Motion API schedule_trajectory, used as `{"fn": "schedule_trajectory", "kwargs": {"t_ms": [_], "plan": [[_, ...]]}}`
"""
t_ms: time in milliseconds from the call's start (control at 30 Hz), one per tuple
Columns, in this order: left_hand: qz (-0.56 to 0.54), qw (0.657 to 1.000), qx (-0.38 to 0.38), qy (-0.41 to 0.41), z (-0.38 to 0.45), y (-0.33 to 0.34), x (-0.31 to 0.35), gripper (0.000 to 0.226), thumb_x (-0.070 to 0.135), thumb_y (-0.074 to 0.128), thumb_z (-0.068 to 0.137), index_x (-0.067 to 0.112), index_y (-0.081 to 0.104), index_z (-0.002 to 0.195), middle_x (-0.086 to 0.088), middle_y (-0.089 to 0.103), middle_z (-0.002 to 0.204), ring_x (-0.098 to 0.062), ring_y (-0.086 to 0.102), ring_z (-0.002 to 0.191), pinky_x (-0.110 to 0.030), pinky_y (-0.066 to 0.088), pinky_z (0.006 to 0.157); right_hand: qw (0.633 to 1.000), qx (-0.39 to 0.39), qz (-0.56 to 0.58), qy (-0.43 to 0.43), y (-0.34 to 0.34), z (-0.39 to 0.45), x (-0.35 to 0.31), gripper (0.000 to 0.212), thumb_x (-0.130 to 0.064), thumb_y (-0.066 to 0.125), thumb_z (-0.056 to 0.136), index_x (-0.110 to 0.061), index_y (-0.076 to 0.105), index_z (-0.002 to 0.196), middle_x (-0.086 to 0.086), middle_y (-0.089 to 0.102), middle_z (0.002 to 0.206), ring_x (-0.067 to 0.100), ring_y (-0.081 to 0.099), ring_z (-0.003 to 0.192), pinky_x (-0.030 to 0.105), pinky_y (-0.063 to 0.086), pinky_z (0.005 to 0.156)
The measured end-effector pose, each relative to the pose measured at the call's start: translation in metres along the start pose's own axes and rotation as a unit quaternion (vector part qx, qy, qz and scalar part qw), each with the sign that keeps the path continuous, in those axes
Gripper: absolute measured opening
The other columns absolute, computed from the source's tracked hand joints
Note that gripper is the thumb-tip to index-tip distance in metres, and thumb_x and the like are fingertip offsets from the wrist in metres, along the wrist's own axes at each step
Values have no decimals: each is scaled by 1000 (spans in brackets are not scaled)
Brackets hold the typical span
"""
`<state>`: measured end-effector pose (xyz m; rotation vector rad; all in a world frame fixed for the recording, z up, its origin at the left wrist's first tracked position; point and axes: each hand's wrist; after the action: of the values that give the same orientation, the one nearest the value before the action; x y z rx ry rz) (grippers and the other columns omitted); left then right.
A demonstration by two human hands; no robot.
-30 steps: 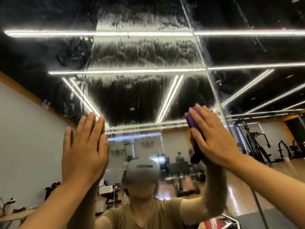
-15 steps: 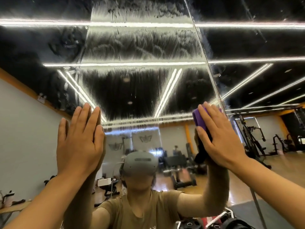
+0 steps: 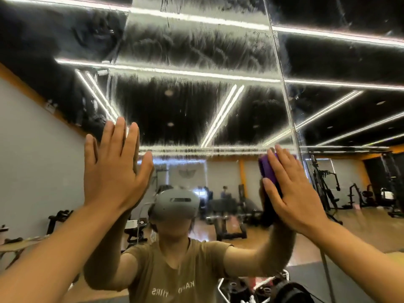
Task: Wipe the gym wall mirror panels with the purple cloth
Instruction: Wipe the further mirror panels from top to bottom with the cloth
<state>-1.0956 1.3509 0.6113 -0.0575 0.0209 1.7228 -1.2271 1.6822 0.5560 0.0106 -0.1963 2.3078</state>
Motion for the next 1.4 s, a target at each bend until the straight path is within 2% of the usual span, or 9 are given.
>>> {"fn": "schedule_trajectory", "kwargs": {"t_ms": [133,233,367,500,767,867,1000,1200,1400], "plan": [[-24,1000,-13,1,0,-5,-2,71,58,20,99,23,22,160,-3,9,169,-19,0,156,-43,-7,123,999,-1,-3,43,-13,70,3,69,-50,28,100,-24,10,161,-1,4,170,10,-5,154,27,-7,123],[-62,998,-25,-2,-2,-10,-4,64,51,27,99,26,27,158,1,10,169,-14,-1,155,-38,-11,122,999,-11,-3,44,-15,77,5,68,-49,27,101,-24,9,162,0,2,170,15,-4,155,28,-7,123],[-63,998,-27,2,-19,-11,-1,63,47,25,101,25,24,160,2,10,169,-12,-2,155,-32,-14,120,1000,15,1,23,-6,37,7,65,-48,30,104,-25,12,162,-1,5,170,7,-7,154,29,-5,124],[-46,998,-34,17,-46,-10,5,64,45,27,102,20,22,161,-1,10,169,-16,1,155,-31,-13,121,1000,8,11,15,1,-34,3,65,-46,32,104,-31,8,162,-9,-1,169,7,-6,155,46,10,126],[-27,998,-53,18,-63,-10,9,68,49,21,101,20,16,162,-2,5,170,-19,0,156,-38,-10,123,999,-49,-20,-11,5,-124,0,66,-40,36,103,-18,15,162,-2,5,171,21,5,157,36,1,127],[-23,998,-48,20,-64,-10,10,68,48,20,101,18,16,162,-4,7,169,-21,0,156,-36,-12,122,998,-58,-30,-26,3,-112,2,66,-43,33,104,-18,14,162,1,8,170,22,6,157,39,2,127],[-6,999,-35,22,-64,-5,12,66,46,19,102,16,15,162,-5,7,169,-23,2,156,-41,-7,123,999,-36,-12,6,-1,-52,4,66,-46,30,104,-25,7,162,-3,1,170,13,-4,156,30,-5,126],[5,999,-20,25,-66,0,10,65,45,20,103,16,17,161,-5,9,169,-22,4,156,-42,-5,124,999,3,-16,48,-15,76,6,69,-46,26,102,-16,10,162,9,6,170,23,0,156,35,-4,126],[0,1000,-15,28,-66,0,10,66,45,22,103,16,18,161,-6,10,169,-23,5,156,-38,-8,124,999,35,-10,41,-3,39,1,65,-41,32,105,-15,14,162,8,9,170,22,4,156,45,5,127]]}}
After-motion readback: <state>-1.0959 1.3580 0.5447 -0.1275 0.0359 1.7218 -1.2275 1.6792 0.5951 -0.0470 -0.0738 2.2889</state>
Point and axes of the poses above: each hand's wrist, its own z-axis towards the middle knuckle, its own y-axis out of the palm, x = y × z
